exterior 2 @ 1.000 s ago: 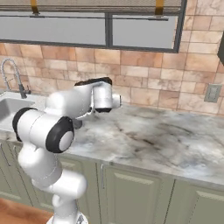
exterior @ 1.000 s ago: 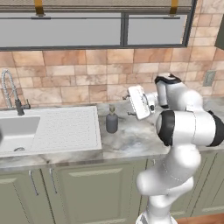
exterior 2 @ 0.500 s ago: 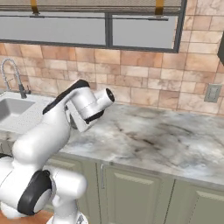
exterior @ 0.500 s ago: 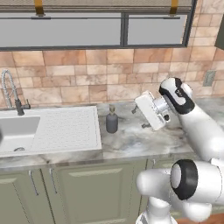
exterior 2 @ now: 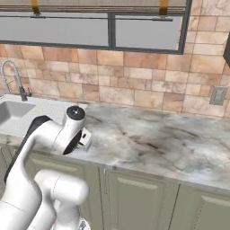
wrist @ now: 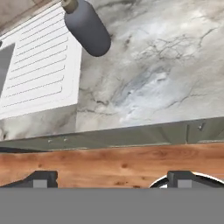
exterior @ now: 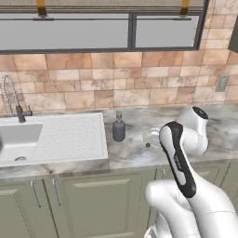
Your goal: Restock the sink supplies by placing the sponge and soap dispenser on the counter and next to the sink. Make sure the soap dispenser is upright.
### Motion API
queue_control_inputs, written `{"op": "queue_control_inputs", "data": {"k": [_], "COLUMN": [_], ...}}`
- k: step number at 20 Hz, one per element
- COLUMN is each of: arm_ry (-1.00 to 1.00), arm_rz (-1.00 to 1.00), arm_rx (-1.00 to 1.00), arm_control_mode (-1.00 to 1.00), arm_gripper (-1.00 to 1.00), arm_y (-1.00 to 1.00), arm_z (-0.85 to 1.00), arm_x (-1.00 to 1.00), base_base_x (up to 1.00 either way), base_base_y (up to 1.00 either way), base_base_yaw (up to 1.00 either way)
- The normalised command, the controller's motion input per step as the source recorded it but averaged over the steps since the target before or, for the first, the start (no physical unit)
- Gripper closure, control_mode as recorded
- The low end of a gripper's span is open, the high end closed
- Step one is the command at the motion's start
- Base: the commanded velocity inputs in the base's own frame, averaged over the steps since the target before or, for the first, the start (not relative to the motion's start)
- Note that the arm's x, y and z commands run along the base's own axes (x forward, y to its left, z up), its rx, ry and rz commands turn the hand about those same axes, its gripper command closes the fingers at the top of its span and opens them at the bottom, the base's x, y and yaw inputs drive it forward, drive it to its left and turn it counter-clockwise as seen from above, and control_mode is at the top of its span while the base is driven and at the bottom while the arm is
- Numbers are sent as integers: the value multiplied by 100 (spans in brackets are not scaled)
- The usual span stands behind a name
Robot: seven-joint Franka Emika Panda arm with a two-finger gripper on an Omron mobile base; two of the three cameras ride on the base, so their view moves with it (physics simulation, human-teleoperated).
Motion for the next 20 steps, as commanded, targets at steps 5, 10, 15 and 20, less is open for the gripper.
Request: {"op": "queue_control_inputs", "data": {"k": [5,10,15,20], "arm_ry": [-8,5,-1,0], "arm_rz": [0,1,-1,0], "arm_rx": [-22,-4,0,0], "arm_control_mode": [-100,-100,100,100], "arm_gripper": [-100,-100,-100,-100], "arm_y": [-1,3,1,0], "arm_z": [-44,-17,0,0], "arm_x": [-22,0,-6,0], "base_base_x": [0,0,-22,-60], "base_base_y": [0,0,-6,-25], "base_base_yaw": [0,0,-11,-57]}}
